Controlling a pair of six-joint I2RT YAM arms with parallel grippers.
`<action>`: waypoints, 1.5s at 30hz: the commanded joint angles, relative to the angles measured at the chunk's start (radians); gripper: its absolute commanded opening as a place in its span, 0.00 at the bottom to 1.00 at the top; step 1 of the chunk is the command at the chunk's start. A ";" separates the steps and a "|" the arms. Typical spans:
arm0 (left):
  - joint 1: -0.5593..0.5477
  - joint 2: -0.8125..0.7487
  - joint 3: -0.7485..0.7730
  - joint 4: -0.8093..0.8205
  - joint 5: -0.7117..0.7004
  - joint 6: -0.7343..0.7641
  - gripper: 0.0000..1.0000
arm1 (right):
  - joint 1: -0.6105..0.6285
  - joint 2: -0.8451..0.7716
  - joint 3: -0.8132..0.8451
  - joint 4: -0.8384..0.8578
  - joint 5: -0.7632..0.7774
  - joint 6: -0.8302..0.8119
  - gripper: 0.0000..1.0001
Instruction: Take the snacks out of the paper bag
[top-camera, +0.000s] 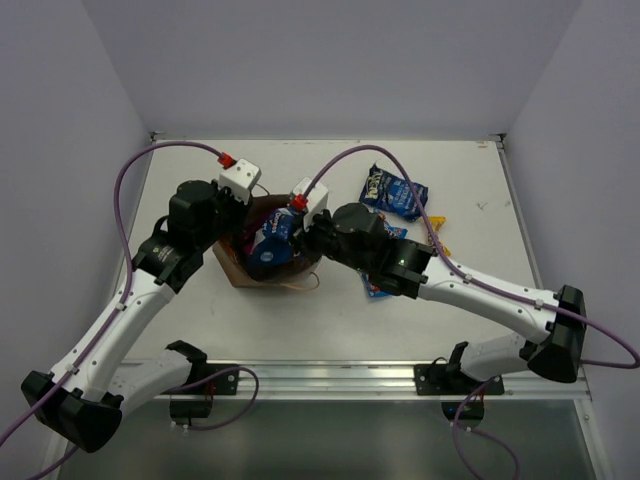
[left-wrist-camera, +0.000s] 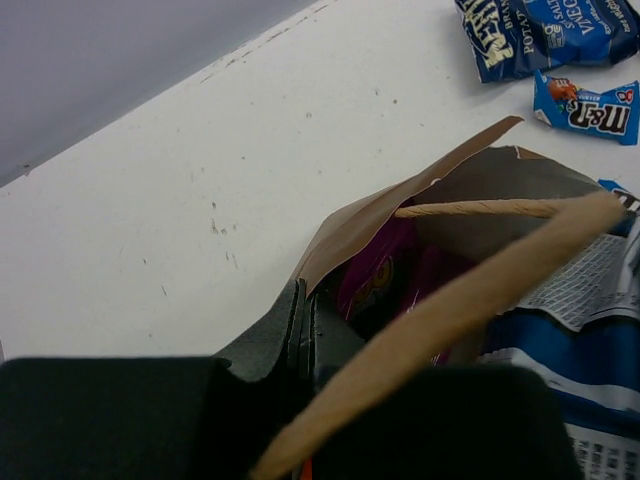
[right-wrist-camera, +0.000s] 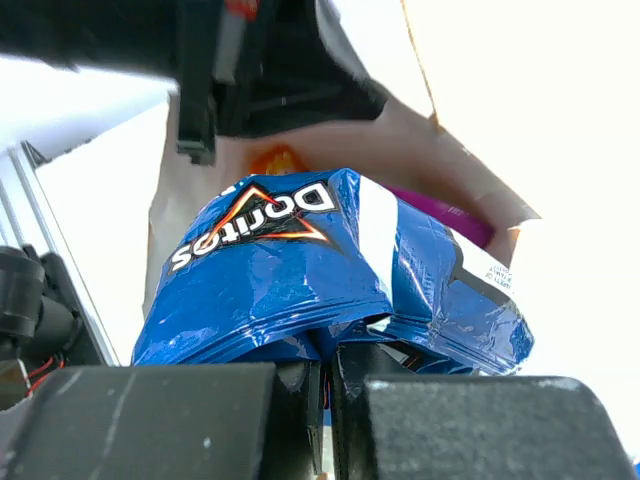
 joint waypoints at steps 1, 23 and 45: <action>-0.002 -0.012 0.009 0.057 -0.016 0.004 0.00 | -0.004 -0.058 0.040 0.025 0.036 -0.037 0.00; -0.002 -0.014 0.016 0.064 -0.041 0.031 0.00 | -0.410 -0.347 -0.119 -0.056 0.162 0.058 0.00; -0.002 -0.035 0.017 0.305 0.116 0.311 0.00 | -0.477 0.097 0.327 -0.326 -0.240 -0.007 0.81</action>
